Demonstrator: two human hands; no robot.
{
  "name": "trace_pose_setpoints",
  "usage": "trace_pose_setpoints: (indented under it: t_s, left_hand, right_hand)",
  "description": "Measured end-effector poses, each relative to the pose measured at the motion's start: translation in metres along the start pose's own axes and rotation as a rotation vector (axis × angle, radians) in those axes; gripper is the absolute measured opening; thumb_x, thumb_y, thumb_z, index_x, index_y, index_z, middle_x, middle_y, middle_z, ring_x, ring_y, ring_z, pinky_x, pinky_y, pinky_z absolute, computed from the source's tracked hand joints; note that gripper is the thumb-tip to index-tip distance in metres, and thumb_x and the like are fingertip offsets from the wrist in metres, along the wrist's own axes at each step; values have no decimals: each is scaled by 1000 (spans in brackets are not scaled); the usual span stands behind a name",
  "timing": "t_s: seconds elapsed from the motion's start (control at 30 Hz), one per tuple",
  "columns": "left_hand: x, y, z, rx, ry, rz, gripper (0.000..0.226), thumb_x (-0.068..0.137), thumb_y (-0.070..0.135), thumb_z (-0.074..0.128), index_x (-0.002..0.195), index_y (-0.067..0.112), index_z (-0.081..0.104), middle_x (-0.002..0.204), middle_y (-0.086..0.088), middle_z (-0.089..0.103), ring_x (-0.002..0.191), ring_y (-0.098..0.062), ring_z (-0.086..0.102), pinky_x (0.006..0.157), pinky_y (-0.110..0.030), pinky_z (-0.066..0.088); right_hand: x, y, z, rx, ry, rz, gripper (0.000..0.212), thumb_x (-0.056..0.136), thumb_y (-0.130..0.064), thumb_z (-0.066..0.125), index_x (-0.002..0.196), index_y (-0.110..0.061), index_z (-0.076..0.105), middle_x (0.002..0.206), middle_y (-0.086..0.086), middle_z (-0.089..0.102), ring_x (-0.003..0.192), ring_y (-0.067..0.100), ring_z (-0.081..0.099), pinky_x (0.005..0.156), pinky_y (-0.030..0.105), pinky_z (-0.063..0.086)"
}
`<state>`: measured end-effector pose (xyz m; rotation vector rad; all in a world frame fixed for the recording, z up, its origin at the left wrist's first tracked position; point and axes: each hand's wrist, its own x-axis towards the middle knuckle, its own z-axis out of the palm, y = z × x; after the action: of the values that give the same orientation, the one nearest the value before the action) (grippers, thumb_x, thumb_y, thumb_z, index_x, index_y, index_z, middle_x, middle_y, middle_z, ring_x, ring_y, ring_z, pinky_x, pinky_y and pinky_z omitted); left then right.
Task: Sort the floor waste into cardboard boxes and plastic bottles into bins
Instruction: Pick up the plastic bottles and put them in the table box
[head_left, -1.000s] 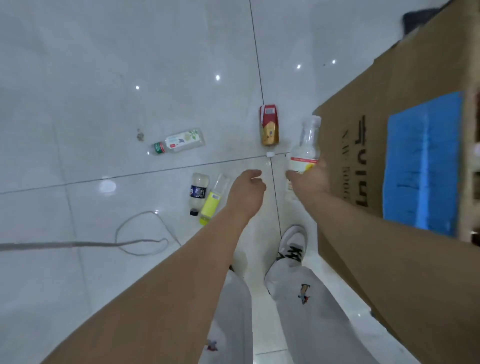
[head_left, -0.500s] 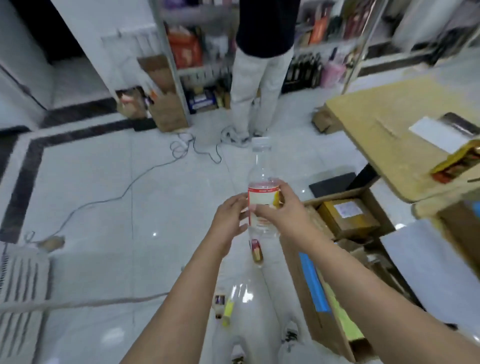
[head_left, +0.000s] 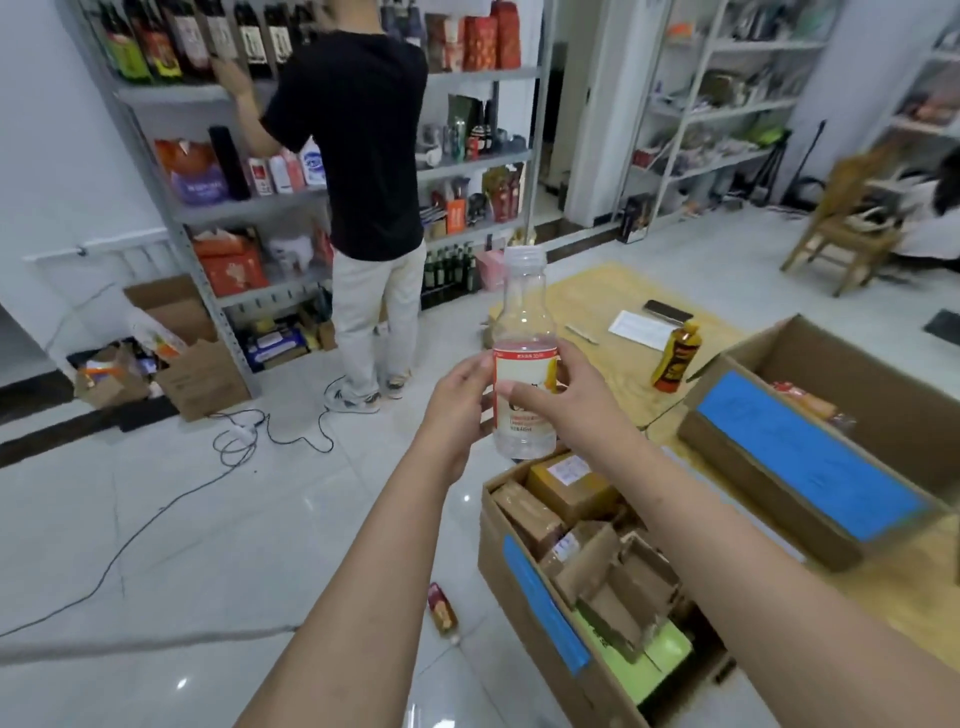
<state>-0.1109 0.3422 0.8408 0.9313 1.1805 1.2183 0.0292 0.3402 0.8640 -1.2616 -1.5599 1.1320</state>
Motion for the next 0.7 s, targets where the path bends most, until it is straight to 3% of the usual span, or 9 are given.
trace_pose_setpoints:
  t_s: [0.07, 0.13, 0.2, 0.33, 0.43, 0.53, 0.7]
  left_hand:
    - [0, -5, 24, -11, -58, -10, 28, 99, 37, 49, 121, 27, 62, 111, 3, 72, 106, -18, 66, 76, -32, 56]
    - [-1, -11, 49, -20, -117, -25, 26, 99, 35, 51, 122, 28, 61, 114, 4, 70, 108, -16, 65, 75, -29, 55]
    - [-3, -17, 76, -15, -155, -41, 27, 96, 32, 55, 123, 29, 60, 117, 4, 68, 108, -15, 65, 79, -30, 56]
    - [-4, -38, 125, 23, -203, -86, 32, 92, 30, 63, 124, 29, 59, 119, 4, 67, 105, -13, 66, 93, -39, 54]
    - [-1, -50, 161, 58, -247, -117, 37, 92, 29, 62, 129, 27, 56, 124, 3, 64, 111, -15, 63, 98, -41, 50]
    - [7, -62, 202, 79, -285, -130, 33, 93, 28, 62, 125, 30, 58, 123, 3, 63, 110, -14, 62, 92, -35, 53]
    - [32, -90, 278, 124, -307, -145, 32, 90, 27, 67, 117, 39, 56, 122, 5, 62, 110, -14, 62, 97, -42, 51]
  right_hand:
    - [-12, 3, -24, -6, 61, 18, 57, 79, -29, 80, 124, -37, 45, 112, -14, 62, 102, -1, 57, 86, 26, 51]
    - [-26, 7, -49, -10, 127, 36, 58, 80, -28, 79, 123, -38, 41, 107, -22, 57, 97, -6, 54, 82, 19, 48]
    - [-40, 16, -76, -18, 194, 61, 58, 80, -30, 79, 125, -37, 42, 109, -21, 56, 100, -4, 54, 80, 18, 45]
    - [-65, 43, -129, 11, 314, 155, 63, 79, -33, 80, 132, -34, 47, 120, -10, 62, 108, 8, 60, 92, 30, 51]
    - [-78, 62, -170, 51, 367, 199, 57, 80, -28, 79, 126, -37, 46, 116, -11, 63, 102, 2, 60, 88, 27, 51]
    - [-84, 88, -215, 86, 420, 230, 56, 80, -27, 80, 122, -41, 45, 113, -15, 62, 103, 2, 59, 83, 25, 50]
    - [-77, 138, -313, 13, 483, 241, 62, 79, -25, 80, 133, -28, 49, 115, -11, 66, 97, 0, 63, 71, 17, 50]
